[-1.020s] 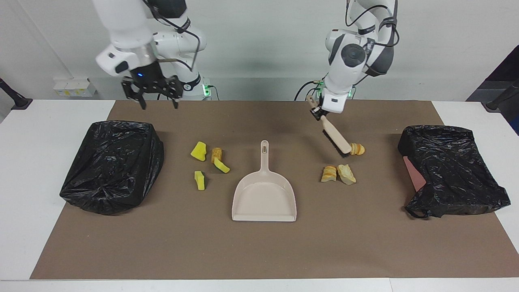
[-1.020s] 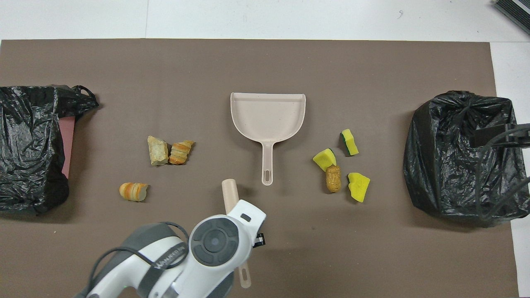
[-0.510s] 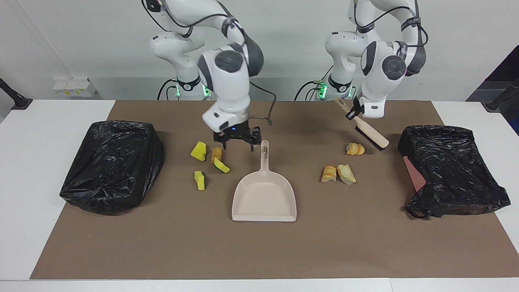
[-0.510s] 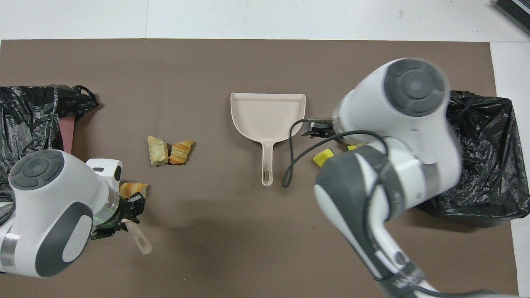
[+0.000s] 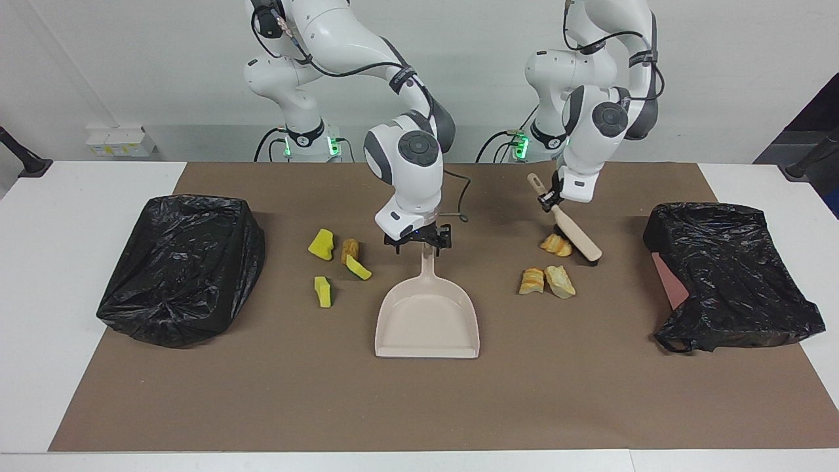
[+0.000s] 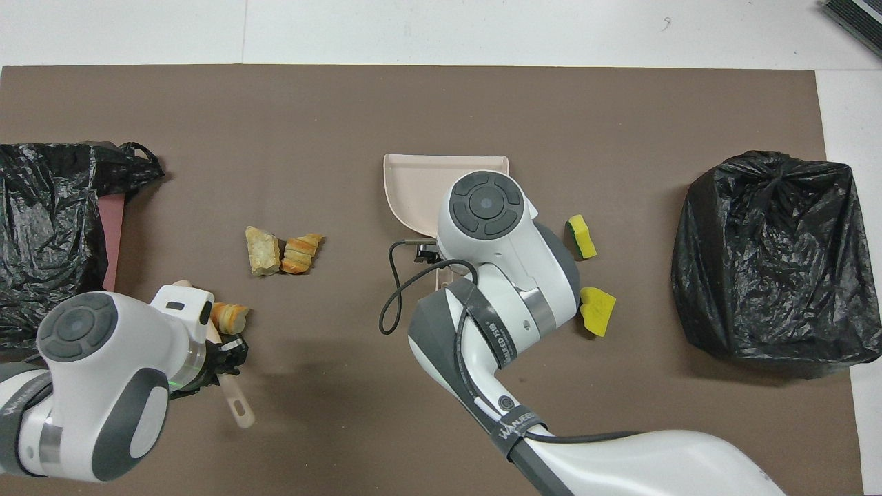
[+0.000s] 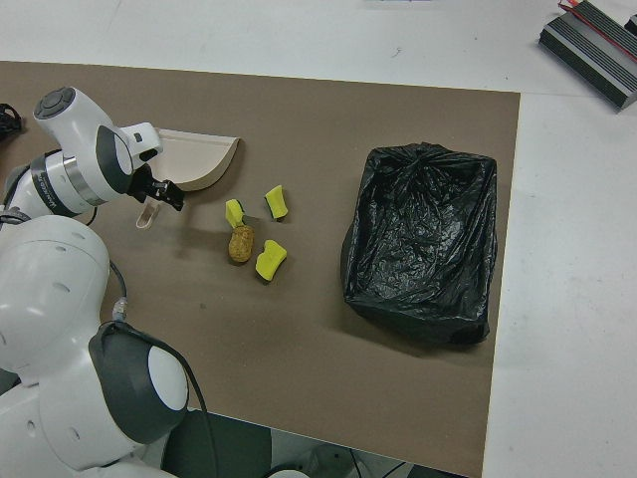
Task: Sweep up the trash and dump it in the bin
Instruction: 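Set the dustpan beside the bread pieces with the right gripper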
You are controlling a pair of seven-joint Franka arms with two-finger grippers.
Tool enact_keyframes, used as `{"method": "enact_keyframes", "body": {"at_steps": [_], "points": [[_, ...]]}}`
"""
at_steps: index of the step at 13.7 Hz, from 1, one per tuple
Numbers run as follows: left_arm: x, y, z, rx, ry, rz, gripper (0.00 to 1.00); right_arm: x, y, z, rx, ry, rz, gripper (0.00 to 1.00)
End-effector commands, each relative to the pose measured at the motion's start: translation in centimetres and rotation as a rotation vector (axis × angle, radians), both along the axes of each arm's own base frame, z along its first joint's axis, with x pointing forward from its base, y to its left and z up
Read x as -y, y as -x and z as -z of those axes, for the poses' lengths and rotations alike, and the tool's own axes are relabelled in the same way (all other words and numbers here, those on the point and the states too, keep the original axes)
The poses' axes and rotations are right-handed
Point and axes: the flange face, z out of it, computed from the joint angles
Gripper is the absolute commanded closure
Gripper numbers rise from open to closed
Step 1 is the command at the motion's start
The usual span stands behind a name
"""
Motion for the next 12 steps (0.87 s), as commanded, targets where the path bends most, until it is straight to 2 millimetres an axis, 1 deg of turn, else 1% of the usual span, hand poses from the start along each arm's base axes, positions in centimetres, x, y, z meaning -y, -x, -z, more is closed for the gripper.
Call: {"method": "enact_keyframes", "body": {"at_steps": [1,2,3,4,5,6,7,8,9,10,11,12], "points": [[2.3,-0.4,1.1,0.023,0.051,0.086,1.0,0.2,1.1,0.3,-0.01,-0.026,-0.026,0.0],[3.3,-0.1,1.3,0.023,0.06,0.11,1.0,-0.3,1.5,0.2,-0.016,-0.027,-0.036,0.19],[3.7,0.1,1.2,0.015,0.065,0.117,1.0,-0.4,1.6,0.3,-0.019,-0.027,-0.039,0.54],[3.8,0.0,1.0,0.012,0.065,0.121,1.0,-0.5,1.6,0.0,-0.017,-0.031,-0.036,0.81],[3.8,-0.5,0.5,0.007,0.068,0.135,1.0,-0.6,1.5,-0.1,-0.016,-0.035,-0.019,1.0],[3.4,-0.9,-0.1,0.002,0.075,0.15,1.0,-0.7,1.5,-0.2,-0.014,-0.035,-0.031,1.0],[2.8,-1.5,-1.1,-0.002,0.081,0.162,1.0,-0.4,1.3,-0.3,-0.01,-0.038,-0.079,1.0],[1.6,-2.3,-2.0,-0.006,0.085,0.149,1.0,-0.3,1.1,-0.7,-0.002,-0.048,-0.224,1.0],[0.8,-2.9,-2.6,-0.001,0.083,0.14,1.0,0.7,0.6,-1.8,0.017,-0.06,-0.392,1.0],[0.0,-3.4,-2.9,0.007,0.082,0.13,1.0,3.0,-0.5,-3.0,0.036,-0.065,-0.514,1.0],[-1.2,-4.0,-2.9,0.024,0.083,0.12,1.0,4.7,-1.0,-4.1,0.053,-0.069,-0.644,1.0],[-2.2,-4.5,-2.9,0.043,0.088,0.127,1.0,5.6,-0.6,-4.7,0.05,-0.069,-0.781,1.0]]}}
